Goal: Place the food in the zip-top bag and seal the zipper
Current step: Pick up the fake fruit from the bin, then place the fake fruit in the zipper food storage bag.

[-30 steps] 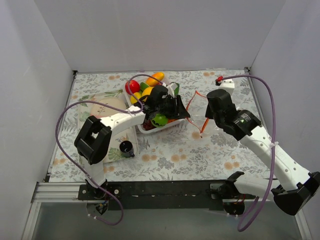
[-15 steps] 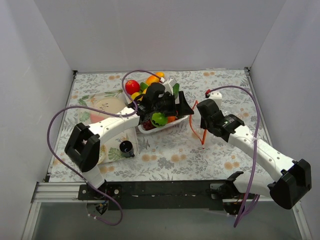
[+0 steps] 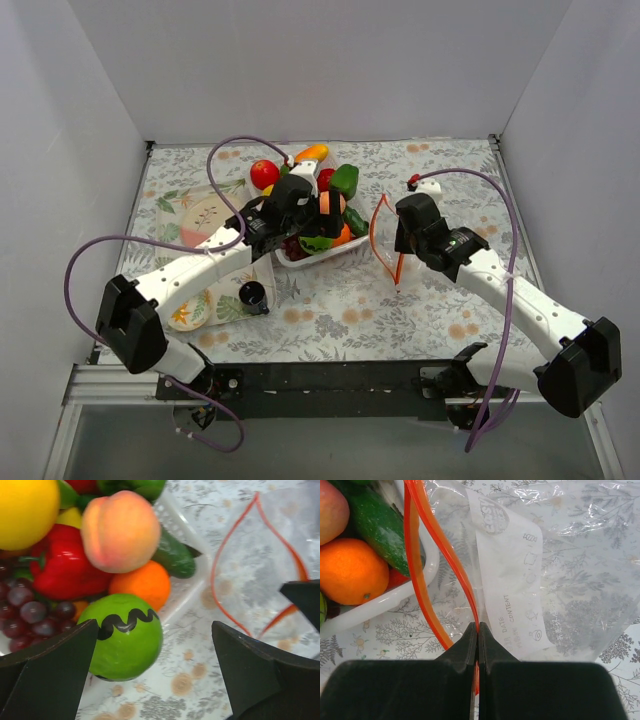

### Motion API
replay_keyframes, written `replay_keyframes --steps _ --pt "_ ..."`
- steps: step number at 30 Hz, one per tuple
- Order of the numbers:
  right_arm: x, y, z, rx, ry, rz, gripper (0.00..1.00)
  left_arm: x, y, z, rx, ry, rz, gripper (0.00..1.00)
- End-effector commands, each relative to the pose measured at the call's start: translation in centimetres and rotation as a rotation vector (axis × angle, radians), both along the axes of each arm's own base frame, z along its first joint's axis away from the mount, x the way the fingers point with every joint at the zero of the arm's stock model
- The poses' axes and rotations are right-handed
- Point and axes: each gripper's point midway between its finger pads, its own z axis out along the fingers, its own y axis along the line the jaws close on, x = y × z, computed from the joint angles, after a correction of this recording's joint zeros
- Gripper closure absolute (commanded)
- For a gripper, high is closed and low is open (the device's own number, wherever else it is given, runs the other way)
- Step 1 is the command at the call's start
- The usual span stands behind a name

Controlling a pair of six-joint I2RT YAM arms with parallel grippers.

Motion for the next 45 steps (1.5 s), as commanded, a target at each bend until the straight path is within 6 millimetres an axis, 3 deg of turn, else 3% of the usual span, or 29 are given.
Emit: replay_keyframes --steps 1,8,15,18,19,23,26,29,32,38,41,42,43,45 --pt "0.9 1.4 1.8 0.068 -0.045 0.029 0.99 0.8 3.3 -3.1 0.225 -0.032 0.099 0.02" --pt "0.8 1.5 1.6 0.081 -0.038 0.030 0.99 0.9 3.2 -5.7 0.363 -0.045 0.132 0.02" --pt "0.8 1.7 1.8 0.090 -0.042 0.034 0.99 0.7 3.7 -6.0 0.388 -0.058 0.157 0.05" --pt "0.8 1.7 1.9 0.092 -0.043 0.033 0.99 0.8 3.5 -5.4 0.367 -0.067 0.167 0.23" --pt "0.8 1.8 2.0 0.095 -0.045 0.035 0.99 0.8 3.3 -5.1 0.355 -0.067 0.158 0.38" --pt "0.9 1.8 2.3 0.096 -0.047 0.033 0.99 0.6 1.6 -1.9 0.251 -0.088 0.107 0.71" --pt "0.9 1.9 2.6 0.106 -0.045 0.040 0.99 -0.7 -1.1 0.5 0.107 -0.058 0.016 0.79" --pt "0.9 2.0 3.0 0.120 -0.038 0.041 0.99 -1.9 -3.4 2.3 -0.052 -0.022 -0.039 0.79" --pt "1.0 2.0 3.4 0.148 -0.030 0.027 0.99 -2.5 -5.8 2.6 -0.178 0.027 -0.088 0.79" --pt "0.2 2.6 4.4 0.244 -0.010 0.035 0.99 -2.2 -10.6 1.1 -0.337 0.110 -0.150 0.76" --pt "-0.3 2.9 4.6 0.277 0.002 0.046 0.99 -1.7 -12.1 0.1 -0.358 0.130 -0.152 0.69" --pt "-0.4 2.9 4.6 0.285 0.003 0.047 0.99 -1.5 -12.4 0.2 -0.362 0.130 -0.151 0.62" --pt "-0.5 2.8 4.8 0.292 0.003 0.046 0.99 -1.4 -12.7 -0.1 -0.360 0.136 -0.154 0.48" --pt "-0.6 2.6 4.7 0.296 0.007 0.040 0.99 -1.2 -13.1 -0.6 -0.354 0.141 -0.154 0.35"
